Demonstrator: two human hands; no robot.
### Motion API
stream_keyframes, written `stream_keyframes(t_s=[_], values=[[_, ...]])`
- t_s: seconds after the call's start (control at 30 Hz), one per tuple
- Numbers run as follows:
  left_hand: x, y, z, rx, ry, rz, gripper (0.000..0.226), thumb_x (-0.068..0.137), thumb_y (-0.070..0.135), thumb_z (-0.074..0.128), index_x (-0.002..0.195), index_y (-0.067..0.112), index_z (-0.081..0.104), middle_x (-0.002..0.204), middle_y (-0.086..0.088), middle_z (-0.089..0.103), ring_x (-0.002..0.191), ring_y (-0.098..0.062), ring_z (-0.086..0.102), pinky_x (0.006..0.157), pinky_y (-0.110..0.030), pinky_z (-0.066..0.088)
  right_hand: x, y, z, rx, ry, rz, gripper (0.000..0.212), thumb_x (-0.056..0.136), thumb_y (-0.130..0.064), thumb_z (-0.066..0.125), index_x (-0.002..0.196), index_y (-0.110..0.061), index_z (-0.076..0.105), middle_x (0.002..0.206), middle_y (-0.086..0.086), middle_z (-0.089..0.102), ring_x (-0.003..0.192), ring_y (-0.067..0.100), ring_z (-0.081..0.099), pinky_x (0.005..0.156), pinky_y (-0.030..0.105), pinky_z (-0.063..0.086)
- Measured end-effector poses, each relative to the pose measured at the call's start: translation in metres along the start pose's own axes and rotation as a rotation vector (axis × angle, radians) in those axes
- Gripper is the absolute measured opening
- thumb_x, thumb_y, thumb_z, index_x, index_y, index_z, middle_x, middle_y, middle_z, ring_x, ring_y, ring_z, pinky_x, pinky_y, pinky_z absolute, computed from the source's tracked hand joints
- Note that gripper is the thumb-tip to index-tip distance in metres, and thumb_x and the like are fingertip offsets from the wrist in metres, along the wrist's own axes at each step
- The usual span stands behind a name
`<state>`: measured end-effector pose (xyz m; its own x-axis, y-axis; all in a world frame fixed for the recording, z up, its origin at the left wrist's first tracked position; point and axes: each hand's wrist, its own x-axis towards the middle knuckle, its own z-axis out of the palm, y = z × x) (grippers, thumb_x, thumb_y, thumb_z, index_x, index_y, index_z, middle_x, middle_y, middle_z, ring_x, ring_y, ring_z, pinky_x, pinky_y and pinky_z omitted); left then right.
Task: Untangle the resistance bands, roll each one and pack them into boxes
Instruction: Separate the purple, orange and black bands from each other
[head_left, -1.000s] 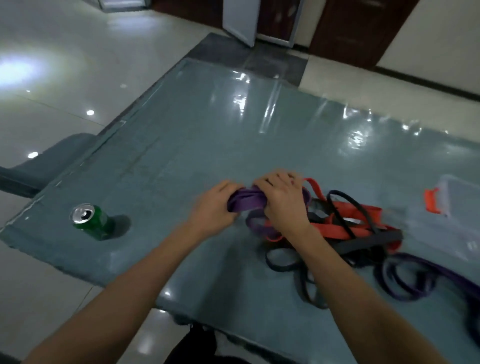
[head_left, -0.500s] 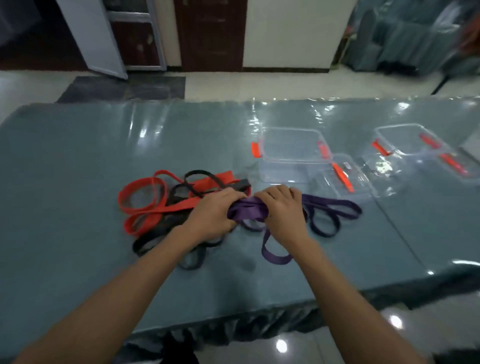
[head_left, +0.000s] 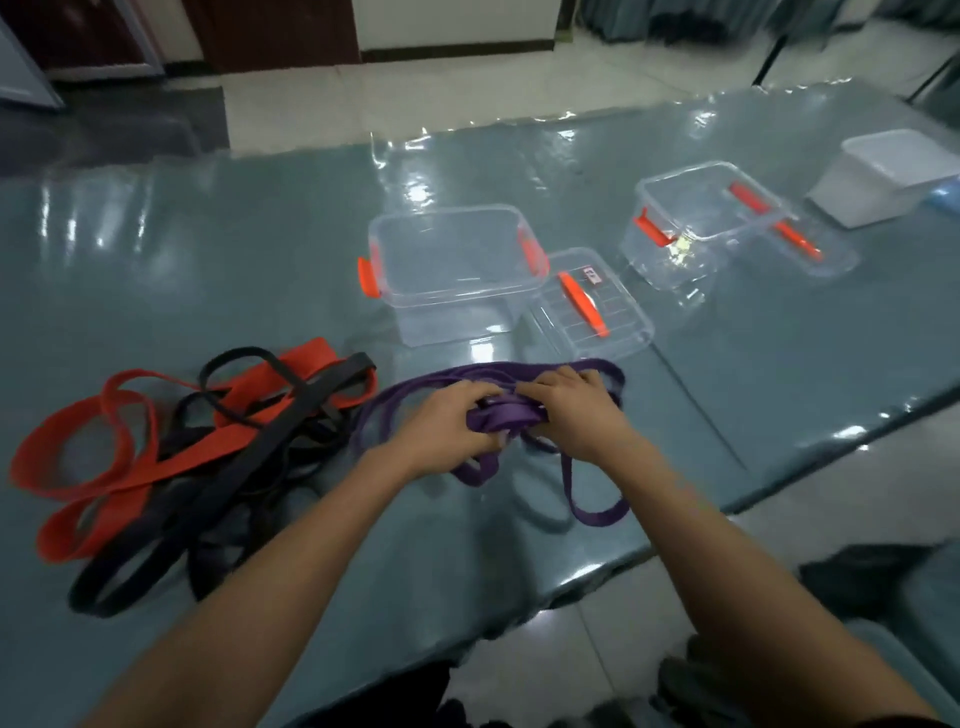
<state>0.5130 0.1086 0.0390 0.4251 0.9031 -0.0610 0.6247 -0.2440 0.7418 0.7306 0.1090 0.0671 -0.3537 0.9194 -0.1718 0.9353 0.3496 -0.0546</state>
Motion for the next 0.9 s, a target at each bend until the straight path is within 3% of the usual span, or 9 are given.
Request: stream_keyframes(t_s=[0.1, 0.2, 0.33, 0.5, 0.7, 0.77, 0.9], values=[[0.020, -0.018, 0.023, 0.026, -0.072, -0.069, 0.070, 0.067, 0.052, 0.073, 0.131, 0.028, 0.060, 0.127, 0.007, 0.062, 0.118, -0.013, 0.058, 0.103, -0.034, 0.045, 0.013, 0.012, 0.025, 0.024, -0.160, 0.034, 0.065, 0.082, -0.037, 0.069, 0.142, -0.028, 0.046, 0.143, 0.002, 0.051, 0.132, 0.027, 0.043, 0.104, 0.045, 0.032], [0.026, -0.033, 0.040, 0.226, -0.134, -0.105, 0.073, 0.076, 0.058, 0.068, 0.141, 0.030, 0.050, 0.136, 0.006, 0.055, 0.128, -0.018, 0.051, 0.106, -0.042, 0.043, 0.018, 0.014, 0.053, 0.087, -0.247, 0.065, 0.083, 0.080, -0.038, 0.071, 0.152, -0.027, 0.032, 0.156, 0.003, 0.036, 0.143, 0.027, 0.031, 0.112, 0.047, 0.027], [0.018, -0.033, 0.054, 0.442, -0.154, -0.119, 0.078, 0.087, 0.061, 0.058, 0.153, 0.030, 0.031, 0.154, 0.008, 0.038, 0.142, -0.016, 0.034, 0.111, -0.040, 0.032, 0.025, 0.017, 0.078, 0.134, -0.160, -0.010, 0.091, 0.083, -0.043, 0.069, 0.157, -0.027, 0.019, 0.165, 0.005, 0.017, 0.151, 0.027, 0.018, 0.119, 0.048, 0.018], [-0.001, -0.021, 0.057, 0.482, -0.124, -0.171, 0.085, 0.087, 0.068, 0.052, 0.156, 0.025, 0.027, 0.159, 0.004, 0.032, 0.148, -0.016, 0.025, 0.117, -0.040, 0.023, 0.022, 0.022, 0.074, 0.198, -0.171, -0.182, 0.100, 0.082, -0.066, 0.063, 0.158, -0.029, 0.011, 0.166, 0.002, 0.013, 0.153, 0.023, 0.011, 0.121, 0.047, 0.010], [-0.023, -0.018, 0.035, 0.492, -0.096, -0.256, 0.087, 0.083, 0.083, 0.036, 0.153, 0.032, 0.032, 0.155, 0.009, 0.039, 0.146, -0.014, 0.031, 0.116, -0.043, 0.031, 0.023, 0.015, 0.050, 0.230, -0.187, -0.344, 0.097, 0.082, -0.071, 0.059, 0.158, -0.031, 0.014, 0.166, 0.000, 0.012, 0.153, 0.020, 0.009, 0.122, 0.044, 0.006], [-0.035, -0.025, 0.026, 0.524, -0.053, -0.284, 0.075, 0.087, 0.077, 0.036, 0.147, 0.033, 0.041, 0.147, 0.009, 0.048, 0.140, -0.015, 0.040, 0.111, -0.043, 0.037, 0.027, 0.005, 0.044, 0.223, -0.203, -0.395, 0.094, 0.083, -0.068, 0.061, 0.158, -0.031, 0.017, 0.165, 0.000, 0.016, 0.151, 0.022, 0.015, 0.121, 0.044, 0.010], [-0.065, -0.037, 0.000, 0.559, 0.086, -0.370, 0.052, 0.094, 0.049, 0.054, 0.141, 0.028, 0.050, 0.141, 0.007, 0.055, 0.135, -0.017, 0.046, 0.108, -0.040, 0.038, 0.039, -0.023, 0.037, 0.258, -0.227, -0.449, 0.085, 0.086, -0.065, 0.059, 0.156, -0.030, 0.025, 0.164, 0.000, 0.022, 0.149, 0.023, 0.021, 0.121, 0.045, 0.018]])
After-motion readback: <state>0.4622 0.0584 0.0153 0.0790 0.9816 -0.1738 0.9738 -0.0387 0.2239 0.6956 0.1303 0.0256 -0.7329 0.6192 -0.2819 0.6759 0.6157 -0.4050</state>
